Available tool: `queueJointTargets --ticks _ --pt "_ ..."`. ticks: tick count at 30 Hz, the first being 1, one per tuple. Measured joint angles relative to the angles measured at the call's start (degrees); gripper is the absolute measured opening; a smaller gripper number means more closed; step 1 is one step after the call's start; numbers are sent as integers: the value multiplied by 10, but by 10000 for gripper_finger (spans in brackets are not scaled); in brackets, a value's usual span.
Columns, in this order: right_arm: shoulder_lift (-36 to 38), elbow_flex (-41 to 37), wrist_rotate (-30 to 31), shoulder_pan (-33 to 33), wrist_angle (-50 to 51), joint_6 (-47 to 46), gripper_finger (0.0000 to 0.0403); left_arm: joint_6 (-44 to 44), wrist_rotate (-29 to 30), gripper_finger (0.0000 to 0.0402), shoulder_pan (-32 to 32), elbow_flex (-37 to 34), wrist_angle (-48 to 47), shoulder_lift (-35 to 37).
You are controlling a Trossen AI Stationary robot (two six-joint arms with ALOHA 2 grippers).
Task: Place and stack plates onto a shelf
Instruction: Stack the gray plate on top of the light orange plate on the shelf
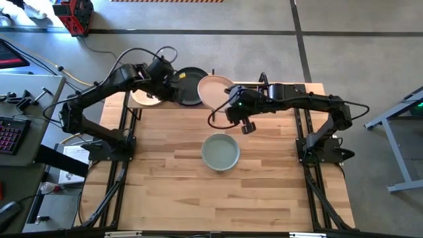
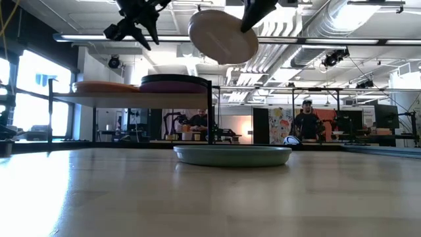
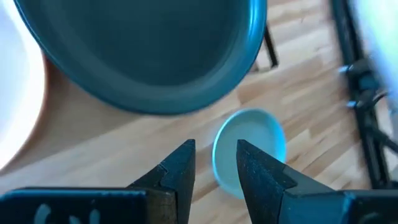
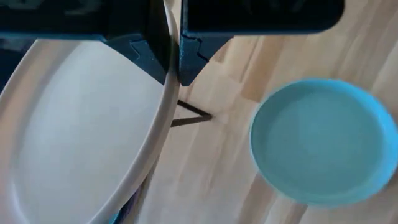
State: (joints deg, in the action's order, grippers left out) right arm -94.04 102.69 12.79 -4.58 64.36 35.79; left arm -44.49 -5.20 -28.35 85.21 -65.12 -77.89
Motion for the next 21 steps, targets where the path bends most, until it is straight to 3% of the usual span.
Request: queueJointTargets --ticks 11,21 --pt "0 0 -51 1 10 118 0 -33 3 103 -29 62 25 0" --pt "-1 0 -88 1 7 272 0 -77 2 103 -22 68 24 0"
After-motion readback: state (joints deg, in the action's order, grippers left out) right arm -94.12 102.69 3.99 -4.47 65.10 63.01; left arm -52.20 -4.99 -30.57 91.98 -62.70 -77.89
